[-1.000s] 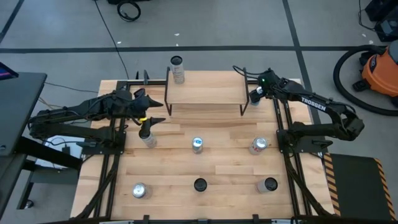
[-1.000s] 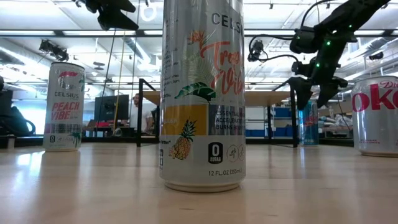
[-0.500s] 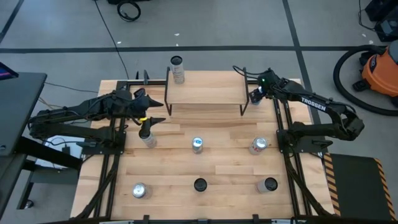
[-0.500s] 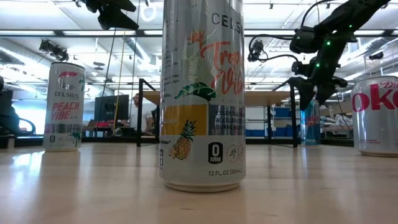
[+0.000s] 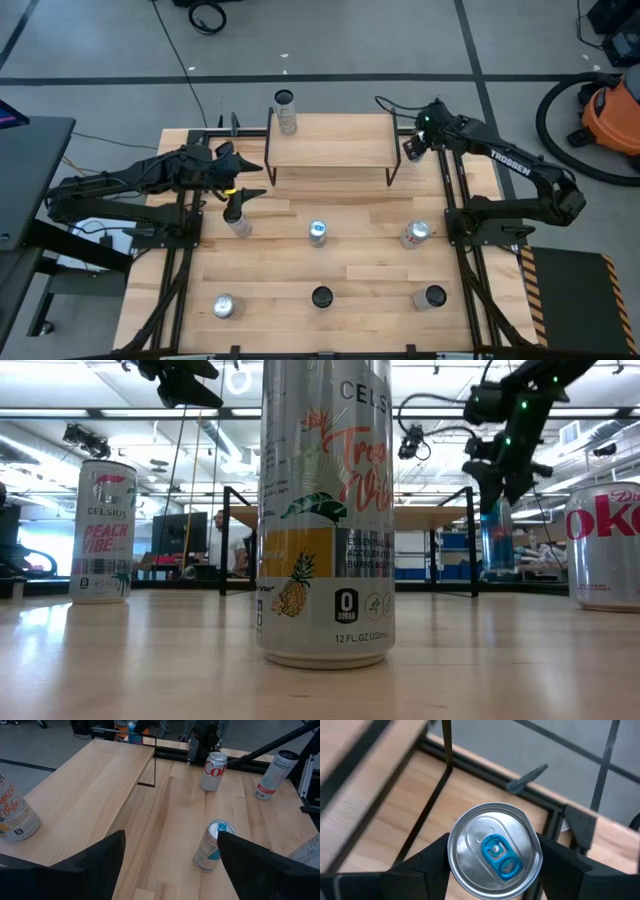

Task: Place canned beverage on shelf
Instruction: Put the top blue soda can on the shelf

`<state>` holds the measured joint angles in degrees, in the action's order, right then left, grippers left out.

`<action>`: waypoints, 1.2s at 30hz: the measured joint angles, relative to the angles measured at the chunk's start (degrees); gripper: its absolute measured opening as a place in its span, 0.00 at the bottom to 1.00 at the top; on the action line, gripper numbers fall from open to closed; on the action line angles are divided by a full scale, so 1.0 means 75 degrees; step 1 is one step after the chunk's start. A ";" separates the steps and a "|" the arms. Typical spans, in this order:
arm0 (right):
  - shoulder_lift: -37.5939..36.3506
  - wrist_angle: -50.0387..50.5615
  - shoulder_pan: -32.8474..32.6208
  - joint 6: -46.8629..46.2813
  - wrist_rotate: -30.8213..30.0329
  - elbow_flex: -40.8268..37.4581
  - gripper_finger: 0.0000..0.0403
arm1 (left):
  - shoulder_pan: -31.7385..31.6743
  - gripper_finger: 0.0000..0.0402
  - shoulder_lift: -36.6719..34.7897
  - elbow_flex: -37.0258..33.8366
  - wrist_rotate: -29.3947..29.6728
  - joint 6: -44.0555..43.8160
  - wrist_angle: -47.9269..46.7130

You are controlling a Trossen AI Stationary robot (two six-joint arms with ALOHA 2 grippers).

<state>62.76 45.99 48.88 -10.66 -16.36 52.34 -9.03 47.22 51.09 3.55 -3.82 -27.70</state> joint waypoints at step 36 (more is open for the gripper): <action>0.1709 0.2016 -0.0167 0.0998 0.0187 0.5675 0.61 | 0.0001 0.79 0.0000 0.0000 0.0001 -0.0209 0.0000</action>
<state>75.58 61.11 47.63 -3.18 -14.96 94.91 -9.02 47.22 51.09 3.56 -5.39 -27.70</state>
